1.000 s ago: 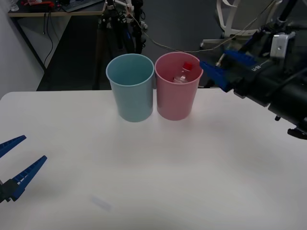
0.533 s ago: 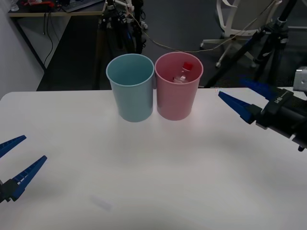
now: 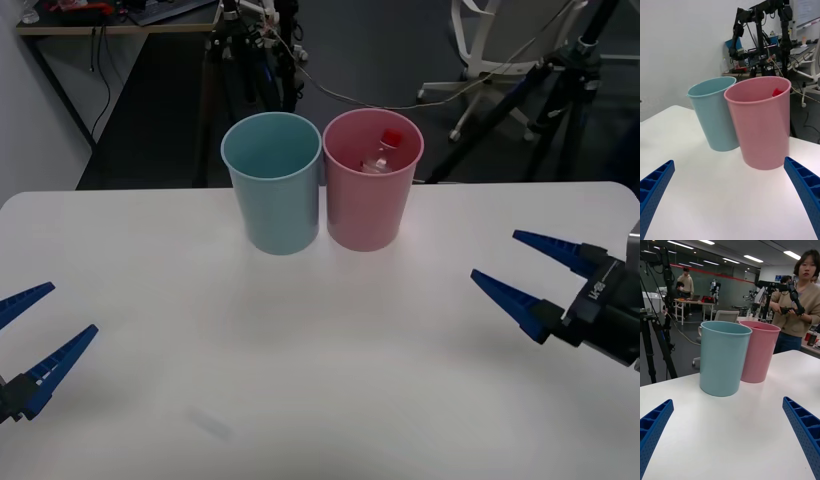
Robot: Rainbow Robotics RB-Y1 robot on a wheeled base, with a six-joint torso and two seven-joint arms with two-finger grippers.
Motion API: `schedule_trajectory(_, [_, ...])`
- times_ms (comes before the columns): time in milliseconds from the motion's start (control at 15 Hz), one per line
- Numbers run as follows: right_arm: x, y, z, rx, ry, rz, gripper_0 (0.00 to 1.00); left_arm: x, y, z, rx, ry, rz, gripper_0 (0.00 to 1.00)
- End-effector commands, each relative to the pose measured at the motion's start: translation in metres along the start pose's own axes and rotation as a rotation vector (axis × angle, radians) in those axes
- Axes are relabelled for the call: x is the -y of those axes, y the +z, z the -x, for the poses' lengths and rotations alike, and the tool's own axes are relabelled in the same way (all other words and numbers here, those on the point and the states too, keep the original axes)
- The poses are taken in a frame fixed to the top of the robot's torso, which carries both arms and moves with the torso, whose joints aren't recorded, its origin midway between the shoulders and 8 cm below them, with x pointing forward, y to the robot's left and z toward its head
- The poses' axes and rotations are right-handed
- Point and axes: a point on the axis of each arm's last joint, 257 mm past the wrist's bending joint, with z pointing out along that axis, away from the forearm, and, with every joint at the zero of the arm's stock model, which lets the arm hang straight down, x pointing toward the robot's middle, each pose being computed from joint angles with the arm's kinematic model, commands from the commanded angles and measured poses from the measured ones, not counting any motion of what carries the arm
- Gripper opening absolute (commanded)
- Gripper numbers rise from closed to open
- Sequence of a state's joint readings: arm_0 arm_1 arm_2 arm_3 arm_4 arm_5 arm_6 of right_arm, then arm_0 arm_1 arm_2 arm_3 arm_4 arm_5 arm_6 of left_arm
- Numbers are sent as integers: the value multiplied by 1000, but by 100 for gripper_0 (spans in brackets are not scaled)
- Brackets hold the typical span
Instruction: Grasp the object on the table and drop it into the matching bin: aluminum can to the light blue bin, PET bottle to the pink bin.
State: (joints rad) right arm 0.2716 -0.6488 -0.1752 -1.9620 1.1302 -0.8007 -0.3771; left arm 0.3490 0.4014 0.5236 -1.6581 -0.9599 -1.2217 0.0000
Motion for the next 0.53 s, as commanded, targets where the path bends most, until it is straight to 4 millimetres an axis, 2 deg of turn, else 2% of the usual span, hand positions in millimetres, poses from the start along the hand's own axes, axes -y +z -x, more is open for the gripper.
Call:
schedule_trajectory(67, [-5,-9,-15,-28,11,4,100,0,0,0,0,0,0,100])
schedule_trajectory(533, [-4,-14,-16,-24,14,-2,100,0,0,0,0,0,0,100])
